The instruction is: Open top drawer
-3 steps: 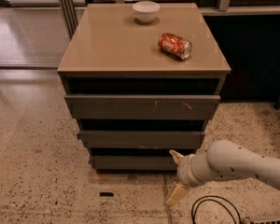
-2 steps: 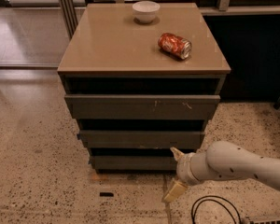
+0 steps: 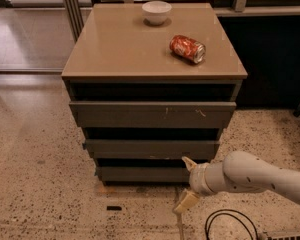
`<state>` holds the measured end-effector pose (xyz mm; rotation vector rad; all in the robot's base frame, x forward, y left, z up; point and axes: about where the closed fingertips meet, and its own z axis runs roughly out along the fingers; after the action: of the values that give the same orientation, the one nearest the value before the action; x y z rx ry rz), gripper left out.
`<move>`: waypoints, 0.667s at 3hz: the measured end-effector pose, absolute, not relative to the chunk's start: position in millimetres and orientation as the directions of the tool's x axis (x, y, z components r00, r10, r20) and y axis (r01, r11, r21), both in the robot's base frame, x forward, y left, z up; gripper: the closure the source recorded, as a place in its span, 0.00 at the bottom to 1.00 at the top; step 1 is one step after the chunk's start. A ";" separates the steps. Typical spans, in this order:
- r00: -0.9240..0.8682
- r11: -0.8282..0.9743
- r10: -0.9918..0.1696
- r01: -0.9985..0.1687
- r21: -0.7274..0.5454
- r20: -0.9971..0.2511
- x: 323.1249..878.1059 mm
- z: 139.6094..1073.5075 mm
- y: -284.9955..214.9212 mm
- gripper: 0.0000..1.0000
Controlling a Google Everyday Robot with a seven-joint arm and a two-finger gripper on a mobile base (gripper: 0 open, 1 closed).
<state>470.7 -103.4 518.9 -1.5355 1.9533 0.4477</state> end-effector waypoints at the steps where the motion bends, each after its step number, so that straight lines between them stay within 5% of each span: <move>1: -0.111 0.260 -0.674 -0.961 -0.094 -0.730 505.2 503.6 -89.8 0.00; 2: -0.079 0.259 -0.607 -0.960 -0.103 -0.791 542.8 492.6 -75.5 0.00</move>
Offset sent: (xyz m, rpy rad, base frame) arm 0.1056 0.0447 -0.0329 0.2981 -0.0913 0.0605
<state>542.8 -75.5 492.6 -1.4361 1.7795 0.5941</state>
